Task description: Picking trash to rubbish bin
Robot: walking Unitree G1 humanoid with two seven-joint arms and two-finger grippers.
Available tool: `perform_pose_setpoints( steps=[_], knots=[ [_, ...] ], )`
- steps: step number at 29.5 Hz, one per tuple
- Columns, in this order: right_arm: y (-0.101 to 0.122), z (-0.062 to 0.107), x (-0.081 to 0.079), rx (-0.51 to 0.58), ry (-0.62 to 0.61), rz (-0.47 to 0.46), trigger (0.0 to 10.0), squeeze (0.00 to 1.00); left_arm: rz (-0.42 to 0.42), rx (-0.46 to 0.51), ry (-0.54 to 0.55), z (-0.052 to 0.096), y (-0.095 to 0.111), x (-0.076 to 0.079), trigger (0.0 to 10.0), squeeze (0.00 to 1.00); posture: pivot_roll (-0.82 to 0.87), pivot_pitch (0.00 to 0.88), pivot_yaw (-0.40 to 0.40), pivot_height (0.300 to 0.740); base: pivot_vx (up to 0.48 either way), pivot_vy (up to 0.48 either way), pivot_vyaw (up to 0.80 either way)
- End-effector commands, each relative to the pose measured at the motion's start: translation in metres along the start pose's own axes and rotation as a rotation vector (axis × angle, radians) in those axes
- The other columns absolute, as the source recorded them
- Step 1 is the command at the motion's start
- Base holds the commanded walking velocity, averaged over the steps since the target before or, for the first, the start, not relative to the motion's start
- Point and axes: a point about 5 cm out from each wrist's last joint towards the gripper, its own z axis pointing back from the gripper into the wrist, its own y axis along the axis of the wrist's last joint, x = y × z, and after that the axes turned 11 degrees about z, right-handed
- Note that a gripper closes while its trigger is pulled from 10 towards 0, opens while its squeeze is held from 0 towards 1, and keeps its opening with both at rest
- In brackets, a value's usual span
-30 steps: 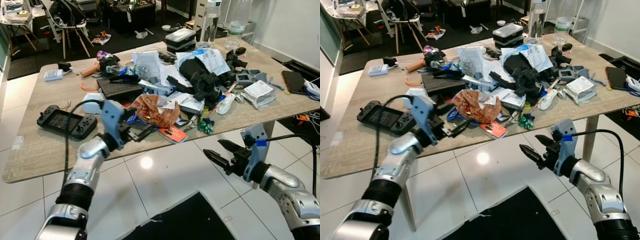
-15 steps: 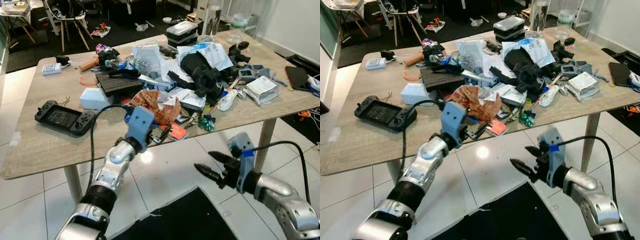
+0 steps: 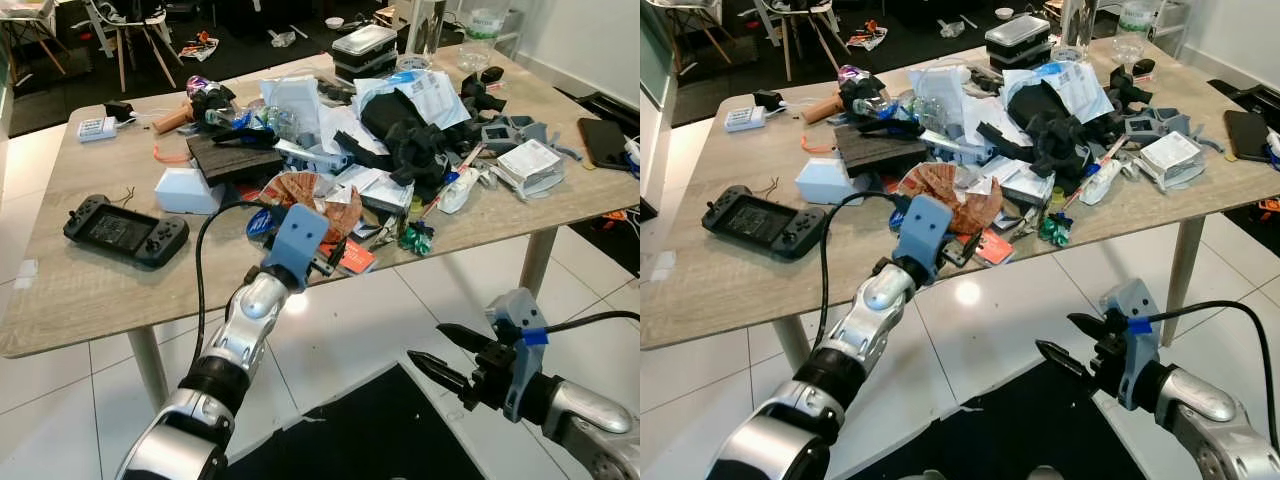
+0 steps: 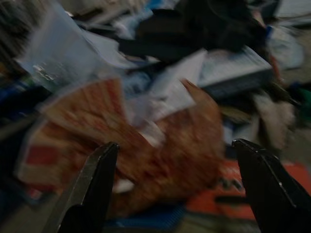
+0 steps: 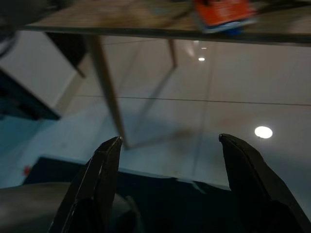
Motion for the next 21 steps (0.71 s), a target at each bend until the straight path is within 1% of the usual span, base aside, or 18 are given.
perform_pose_setpoints(
  steps=[1, 2, 4, 13, 16, 17, 18, 20, 21],
  knots=[
    [0.004, -0.002, -0.007, 0.008, 0.037, 0.002, 10.0, 0.0, -0.039, -0.006, -0.004, 0.001, -0.004, 0.002, 10.0, 0.0, -0.2, 0.165, 0.124, 0.74, 0.0, 0.0, 0.0],
    [0.005, 0.0, -0.01, 0.006, 0.041, 0.002, 10.0, 0.0, -0.065, 0.007, 0.021, 0.0, -0.001, -0.001, 10.0, 0.0, -0.2, 0.17, 0.125, 0.74, 0.0, 0.0, 0.0],
    [0.005, 0.0, -0.01, 0.005, 0.041, 0.002, 10.0, 0.0, -0.065, 0.003, 0.03, 0.0, -0.001, -0.002, 10.0, 0.0, -0.2, 0.17, 0.125, 0.74, 0.0, 0.0, 0.0],
    [0.01, 0.004, -0.012, 0.008, 0.039, -0.002, 10.0, 0.0, -0.12, -0.051, 0.098, -0.001, -0.009, -0.005, 10.0, 0.0, -0.21, 0.169, 0.127, 0.74, 0.0, 0.0, 0.0],
    [0.011, 0.003, -0.013, 0.008, 0.039, -0.007, 10.0, 0.0, -0.206, -0.025, 0.053, -0.002, -0.007, 0.003, 10.0, 0.0, -0.21, 0.17, 0.129, 0.74, 0.0, 0.0, 0.0],
    [0.011, 0.003, -0.013, 0.008, 0.038, -0.008, 10.0, 0.0, -0.223, -0.016, 0.044, -0.002, -0.006, 0.004, 10.0, 0.0, -0.21, 0.17, 0.129, 0.74, 0.0, 0.0, 0.0],
    [0.011, 0.003, -0.014, 0.008, 0.037, -0.009, 10.0, 0.0, -0.272, 0.006, 0.021, -0.003, -0.004, 0.006, 10.0, 0.0, -0.21, 0.171, 0.131, 0.74, 0.0, 0.0, 0.0],
    [0.011, 0.003, -0.014, 0.008, 0.035, -0.01, 10.0, 0.0, -0.343, 0.033, -0.007, -0.004, 0.0, 0.008, 10.0, 0.0, -0.21, 0.171, 0.131, 0.74, 0.0, 0.0, 0.0],
    [0.011, 0.003, -0.014, 0.008, 0.033, -0.011, 10.0, 0.0, -0.366, 0.041, -0.013, -0.004, 0.001, 0.009, 10.0, 0.0, -0.21, 0.171, 0.131, 0.74, 0.0, 0.0, 0.0]
  ],
)
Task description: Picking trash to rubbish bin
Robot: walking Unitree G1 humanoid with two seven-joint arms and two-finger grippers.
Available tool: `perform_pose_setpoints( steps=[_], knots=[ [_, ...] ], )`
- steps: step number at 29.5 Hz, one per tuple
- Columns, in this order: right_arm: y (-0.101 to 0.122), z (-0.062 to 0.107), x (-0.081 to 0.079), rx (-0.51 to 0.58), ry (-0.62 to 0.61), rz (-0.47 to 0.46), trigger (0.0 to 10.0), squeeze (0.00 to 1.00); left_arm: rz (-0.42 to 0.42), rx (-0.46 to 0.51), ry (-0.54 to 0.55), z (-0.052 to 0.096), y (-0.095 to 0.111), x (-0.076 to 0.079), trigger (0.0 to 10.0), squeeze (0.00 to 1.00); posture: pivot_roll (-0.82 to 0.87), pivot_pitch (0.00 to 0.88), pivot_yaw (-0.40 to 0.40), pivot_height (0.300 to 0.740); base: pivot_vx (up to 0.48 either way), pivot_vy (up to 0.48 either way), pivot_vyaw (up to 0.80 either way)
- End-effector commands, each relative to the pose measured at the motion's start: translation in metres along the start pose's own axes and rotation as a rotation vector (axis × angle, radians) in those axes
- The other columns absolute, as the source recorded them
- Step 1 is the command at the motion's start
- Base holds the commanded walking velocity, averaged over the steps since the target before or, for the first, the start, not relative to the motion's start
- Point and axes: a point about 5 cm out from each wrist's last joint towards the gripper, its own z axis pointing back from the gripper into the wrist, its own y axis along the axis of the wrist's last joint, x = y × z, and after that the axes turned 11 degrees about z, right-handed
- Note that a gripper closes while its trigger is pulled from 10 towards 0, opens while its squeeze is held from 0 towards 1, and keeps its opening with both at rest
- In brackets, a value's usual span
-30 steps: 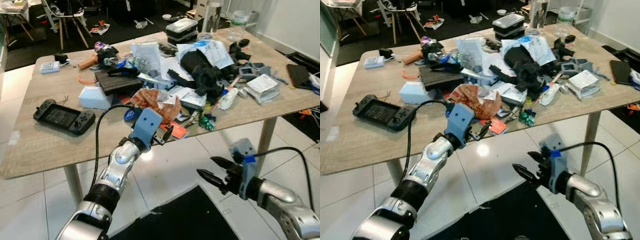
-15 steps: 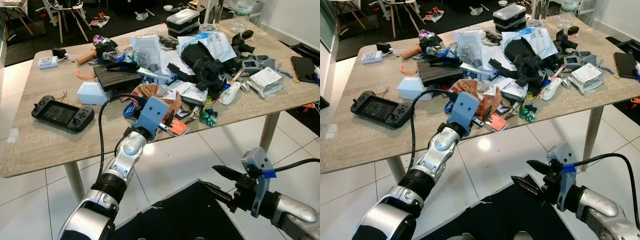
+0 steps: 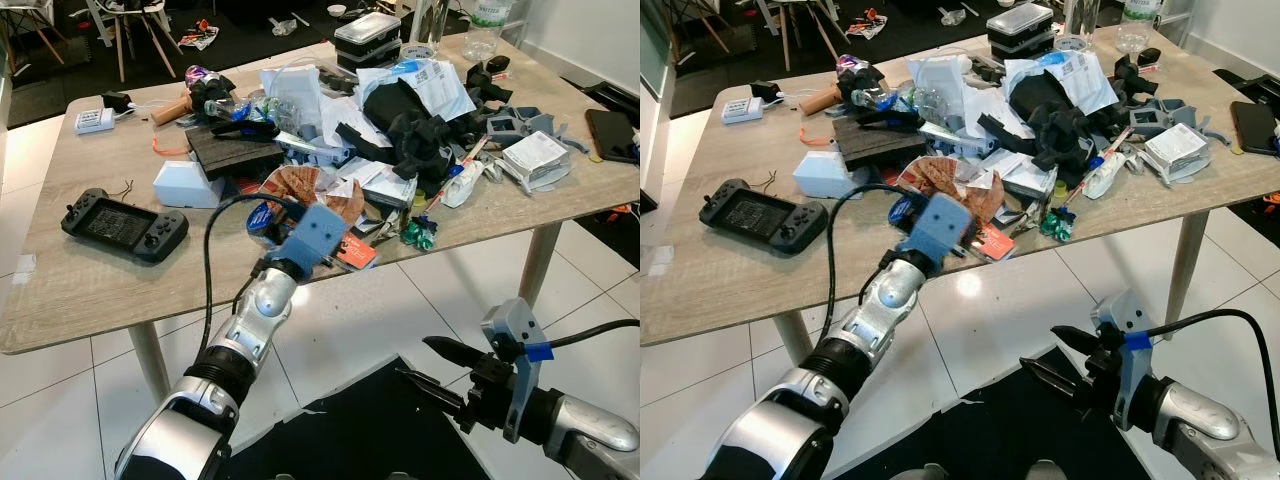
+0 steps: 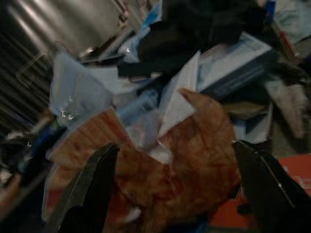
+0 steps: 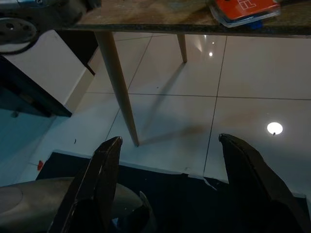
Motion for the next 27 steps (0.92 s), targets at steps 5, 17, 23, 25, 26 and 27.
perform_pose_setpoints(
  steps=[5, 17, 23, 25, 26, 27],
  knots=[
    [0.0046, 0.0005, -0.0029, 0.012, -0.006, 0.002, 10.0, 0.0, -0.124, 0.039, -0.019, 0.0001, 0.0017, -0.004, 10.0, 0.0, -0.21, 0.172, 0.135, 0.74, 0.0, 0.0, 0.0],
    [0.005, -0.0004, -0.0014, 0.013, -0.013, 0.003, 10.0, 0.0, -0.197, 0.058, -0.054, 0.0, 0.0027, 0.0005, 10.0, 0.0, -0.21, 0.172, 0.136, 0.74, 0.0, 0.0, 0.0],
    [0.0051, -0.0013, 0.005, 0.001, -0.057, 0.016, 10.0, 0.0, -0.602, 0.049, -0.2, -0.0037, -0.003, -0.0025, 10.0, 0.0, -0.22, 0.167, 0.137, 0.74, 0.0, 0.0, 0.0],
    [0.0051, -0.0014, 0.0053, 0.001, -0.059, 0.017, 10.0, 0.0, -0.62, 0.045, -0.209, -0.004, -0.0036, -0.0027, 10.0, 0.0, -0.22, 0.167, 0.137, 0.74, 0.0, 0.0, 0.0],
    [0.0052, -0.0012, 0.0057, -0.001, -0.064, 0.018, 10.0, 0.0, -0.644, 0.034, -0.226, -0.0041, -0.0051, -0.0027, 10.0, 0.0, -0.22, 0.167, 0.137, 0.74, 0.0, 0.0, 0.0],
    [0.0052, -0.0012, 0.0057, -0.001, -0.064, 0.018, 10.0, 0.0, -0.644, 0.034, -0.226, -0.0041, -0.0051, -0.0027, 10.0, 0.0, -0.22, 0.167, 0.137, 0.74, 0.0, 0.0, 0.0]
  ],
)
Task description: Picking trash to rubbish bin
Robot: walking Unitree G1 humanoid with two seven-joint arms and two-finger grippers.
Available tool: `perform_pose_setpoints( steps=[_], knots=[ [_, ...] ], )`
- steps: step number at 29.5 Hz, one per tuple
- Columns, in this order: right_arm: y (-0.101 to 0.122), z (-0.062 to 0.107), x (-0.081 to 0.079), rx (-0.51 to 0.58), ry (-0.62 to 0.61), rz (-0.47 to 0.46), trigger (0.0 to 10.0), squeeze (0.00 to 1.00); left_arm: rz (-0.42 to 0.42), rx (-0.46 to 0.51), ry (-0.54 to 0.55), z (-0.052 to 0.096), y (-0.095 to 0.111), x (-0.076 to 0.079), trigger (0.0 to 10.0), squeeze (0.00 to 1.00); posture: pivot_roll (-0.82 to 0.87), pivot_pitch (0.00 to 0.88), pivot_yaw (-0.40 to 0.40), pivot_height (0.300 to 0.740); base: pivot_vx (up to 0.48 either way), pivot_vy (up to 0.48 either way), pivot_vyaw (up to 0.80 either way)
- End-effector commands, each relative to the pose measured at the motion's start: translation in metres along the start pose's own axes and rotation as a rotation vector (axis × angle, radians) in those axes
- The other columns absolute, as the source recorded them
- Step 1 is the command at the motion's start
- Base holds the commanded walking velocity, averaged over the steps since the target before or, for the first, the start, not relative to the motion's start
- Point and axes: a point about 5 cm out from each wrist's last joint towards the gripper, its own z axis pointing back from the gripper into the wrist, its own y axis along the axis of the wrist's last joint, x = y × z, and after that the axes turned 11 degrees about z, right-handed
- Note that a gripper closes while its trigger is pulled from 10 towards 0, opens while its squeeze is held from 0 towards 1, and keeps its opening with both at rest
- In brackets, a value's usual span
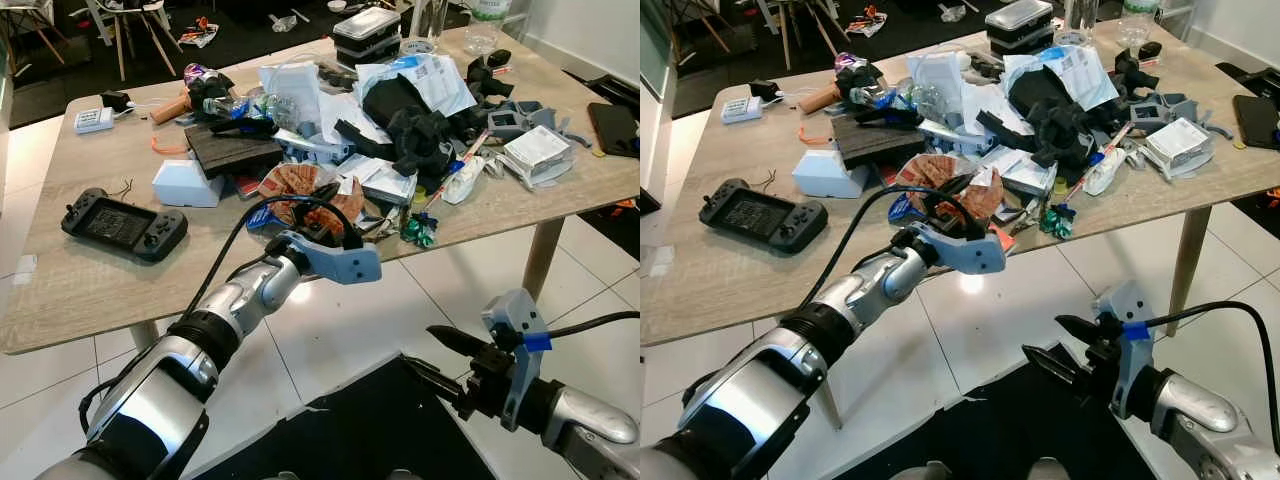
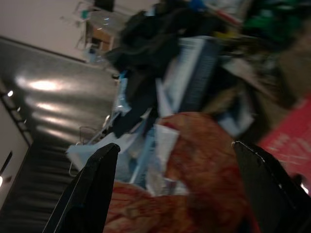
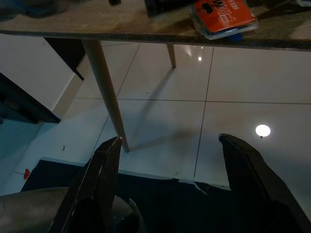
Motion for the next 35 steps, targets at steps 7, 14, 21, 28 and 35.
perform_pose_setpoints(
  steps=[7, 14, 21, 28, 35],
  knots=[
    [0.0, 0.001, 0.001, -0.008, -0.021, -0.004, 10.0, 0.0, -0.113, -0.1, -0.062, 0.003, -0.018, 0.002, 10.0, 0.0, -0.22, 0.164, 0.139, 0.74, 0.0, 0.0, 0.0],
    [0.0, 0.001, 0.002, -0.007, -0.031, 0.0, 10.0, 0.0, -0.137, -0.234, -0.051, 0.006, -0.035, -0.004, 10.0, 0.0, -0.22, 0.163, 0.14, 0.74, 0.0, 0.0, 0.0],
    [0.002, 0.0, 0.003, -0.003, -0.039, 0.002, 10.0, 0.0, -0.143, -0.35, -0.042, 0.011, -0.05, -0.011, 10.0, 0.0, -0.22, 0.162, 0.142, 0.74, 0.0, 0.0, 0.0],
    [0.002, 0.0, 0.003, -0.001, -0.046, 0.002, 10.0, 0.0, -0.139, -0.349, -0.044, 0.01, -0.049, -0.01, 10.0, 0.0, -0.22, 0.161, 0.14, 0.74, 0.0, 0.0, 0.0],
    [0.003, -0.001, 0.007, -0.001, -0.058, 0.008, 10.0, 0.0, -0.09, -0.339, -0.052, 0.009, -0.045, -0.001, 0.0, 0.0, -0.22, 0.156, 0.136, 0.74, 0.0, 0.0, 0.0]
  ],
)
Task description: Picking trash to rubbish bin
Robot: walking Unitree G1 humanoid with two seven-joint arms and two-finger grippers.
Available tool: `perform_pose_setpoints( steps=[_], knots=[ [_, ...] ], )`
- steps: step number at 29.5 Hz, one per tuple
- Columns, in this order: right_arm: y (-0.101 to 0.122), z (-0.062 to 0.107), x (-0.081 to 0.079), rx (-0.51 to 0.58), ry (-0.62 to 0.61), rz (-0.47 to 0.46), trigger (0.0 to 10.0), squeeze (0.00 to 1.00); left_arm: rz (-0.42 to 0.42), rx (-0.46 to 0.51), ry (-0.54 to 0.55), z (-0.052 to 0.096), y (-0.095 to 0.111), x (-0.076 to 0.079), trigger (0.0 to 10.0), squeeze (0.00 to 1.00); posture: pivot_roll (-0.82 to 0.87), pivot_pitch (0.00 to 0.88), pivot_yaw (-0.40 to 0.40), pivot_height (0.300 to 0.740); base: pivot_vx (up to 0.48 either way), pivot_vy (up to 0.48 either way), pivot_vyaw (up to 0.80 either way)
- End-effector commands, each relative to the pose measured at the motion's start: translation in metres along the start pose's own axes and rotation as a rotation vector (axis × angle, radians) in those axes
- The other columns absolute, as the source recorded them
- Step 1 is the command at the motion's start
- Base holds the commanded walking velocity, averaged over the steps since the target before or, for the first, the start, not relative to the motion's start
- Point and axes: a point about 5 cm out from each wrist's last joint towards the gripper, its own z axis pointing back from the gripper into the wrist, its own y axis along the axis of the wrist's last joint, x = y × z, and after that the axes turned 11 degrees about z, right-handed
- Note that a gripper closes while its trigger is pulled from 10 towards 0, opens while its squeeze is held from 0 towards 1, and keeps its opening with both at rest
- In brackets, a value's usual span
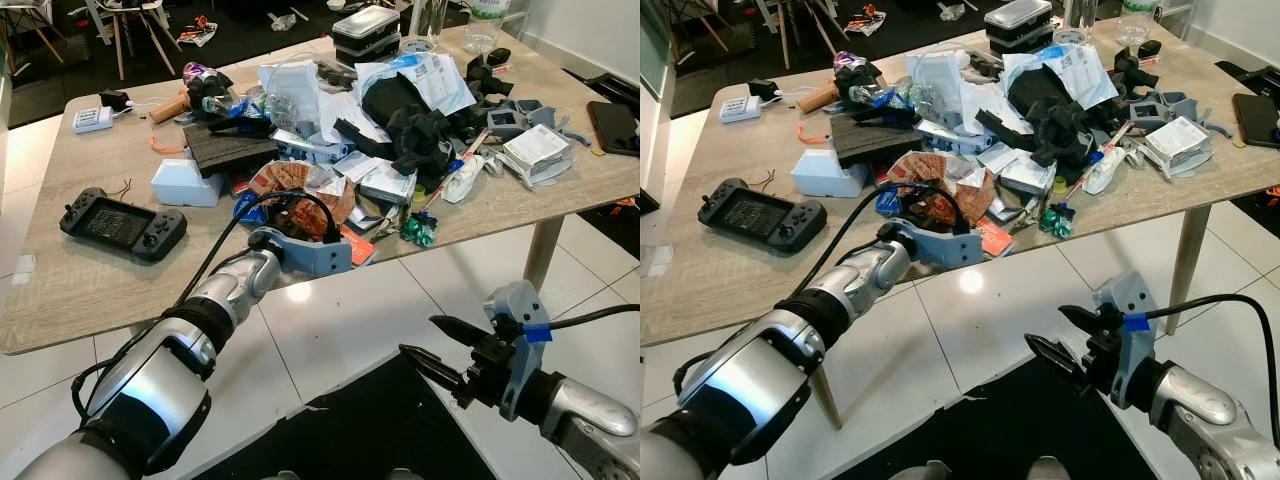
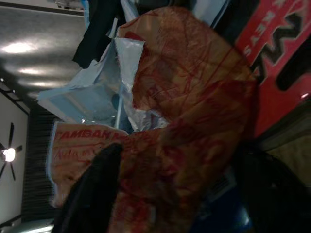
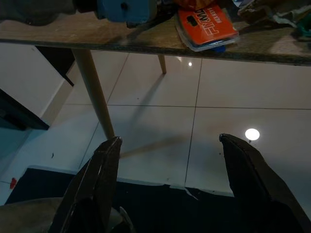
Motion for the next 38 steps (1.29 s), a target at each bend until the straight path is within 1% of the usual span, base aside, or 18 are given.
perform_pose_setpoints(
  steps=[1, 8, 13, 17, 23, 25, 26, 27, 28, 29, 30, 31, 33, 34, 35, 36, 37, 38],
  knots=[
    [-0.003, 0.002, 0.001, -0.018, -0.011, -0.01, 10.0, 0.0, 0.031, -0.031, -0.026, 0.004, -0.007, 0.009, 0.0, 0.0, -0.22, 0.156, 0.136, 0.74, 0.0, 0.0, 0.0],
    [-0.002, 0.001, 0.001, -0.011, -0.009, -0.007, 10.0, 0.0, 0.046, -0.028, -0.017, 0.003, -0.006, 0.009, 0.0, 0.0, -0.22, 0.153, 0.136, 0.74, 0.0, 0.0, 0.0],
    [-0.001, 0.001, 0.002, -0.011, -0.01, -0.005, 10.0, 0.0, 0.073, -0.028, -0.009, 0.003, -0.005, 0.009, 0.0, 0.0, -0.23, 0.15, 0.134, 0.74, 0.0, 0.0, 0.0],
    [-0.001, 0.001, 0.002, -0.009, -0.009, -0.002, 10.0, 0.0, 0.115, -0.029, 0.004, 0.004, -0.005, 0.008, 0.0, 0.0, -0.23, 0.149, 0.133, 0.74, 0.0, 0.0, 0.0],
    [0.004, 0.001, 0.004, 0.017, -0.011, 0.005, 10.0, 0.0, 0.151, -0.033, 0.011, 0.004, -0.007, 0.007, 0.0, 0.0, -0.23, 0.145, 0.131, 0.74, 0.0, 0.0, 0.0],
    [0.006, 0.001, 0.005, 0.02, -0.013, 0.009, 10.0, 0.0, 0.189, -0.005, 0.035, 0.004, -0.004, 0.003, 0.0, 0.0, -0.23, 0.144, 0.131, 0.74, 0.0, 0.0, 0.0],
    [0.006, 0.001, 0.005, 0.02, -0.013, 0.009, 10.0, 0.0, 0.189, -0.005, 0.035, 0.004, -0.004, 0.003, 0.0, 0.0, -0.23, 0.144, 0.131, 0.74, 0.0, 0.0, 0.0],
    [0.005, 0.0, 0.005, 0.02, -0.014, 0.01, 10.0, 0.0, 0.285, 0.015, 0.048, 0.004, -0.002, -0.001, 0.0, 0.0, -0.23, 0.142, 0.13, 0.74, 0.0, 0.0, 0.0],
    [0.005, 0.0, 0.005, 0.02, -0.014, 0.01, 10.0, 0.0, 0.285, 0.015, 0.048, 0.004, -0.002, -0.001, 0.0, 0.0, -0.23, 0.142, 0.13, 0.74, 0.0, 0.0, 0.0],
    [0.005, 0.0, 0.005, 0.021, -0.014, 0.011, 10.0, 0.0, 0.333, 0.017, 0.046, 0.004, -0.002, -0.002, 0.0, 0.0, -0.23, 0.142, 0.13, 0.74, 0.0, 0.0, 0.0],
    [0.006, 0.0, 0.006, 0.022, -0.014, 0.012, 10.0, 0.0, 0.537, 0.028, 0.026, 0.003, 0.001, -0.004, 0.0, 0.0, -0.23, 0.138, 0.13, 0.74, 0.0, 0.0, 0.0],
    [0.006, 0.0, 0.006, 0.022, -0.014, 0.012, 10.0, 0.0, 0.621, 0.04, 0.016, 0.003, 0.003, -0.005, 0.0, 0.0, -0.23, 0.138, 0.13, 0.74, 0.0, 0.0, 0.0],
    [0.006, 0.0, 0.006, 0.022, -0.014, 0.012, 10.0, 0.0, 0.621, 0.04, 0.016, 0.003, 0.003, -0.005, 0.0, 0.0, -0.23, 0.138, 0.13, 0.74, 0.0, 0.0, 0.0],
    [0.006, -0.001, 0.007, 0.024, -0.016, 0.014, 10.0, 0.0, 0.776, 0.076, 0.033, 0.002, 0.006, -0.012, 0.0, 0.0, -0.23, 0.135, 0.131, 0.74, 0.0, 0.0, 0.0],
    [0.006, -0.001, 0.007, 0.025, -0.016, 0.015, 10.0, 0.0, 0.829, 0.09, 0.047, 0.002, 0.006, -0.016, 0.0, 0.0, -0.23, 0.135, 0.131, 0.74, 0.0, 0.0, 0.0],
    [0.006, -0.001, 0.007, 0.025, -0.016, 0.015, 10.0, 0.0, 0.829, 0.09, 0.047, 0.002, 0.006, -0.016, 0.0, 0.0, -0.23, 0.135, 0.131, 0.74, 0.0, 0.0, 0.0],
    [0.006, -0.002, 0.008, 0.027, -0.017, 0.016, 10.0, 0.0, 0.931, 0.128, 0.054, 0.003, 0.007, -0.021, 0.0, 0.0, -0.22, 0.131, 0.13, 0.74, 0.0, 0.0, 0.0],
    [0.007, -0.002, 0.008, 0.028, -0.017, 0.017, 10.0, 0.0, 0.951, 0.137, 0.054, 0.003, 0.007, -0.023, 0.0, 0.0, -0.22, 0.131, 0.13, 0.74, 0.0, 0.0, 0.0]
  ],
)
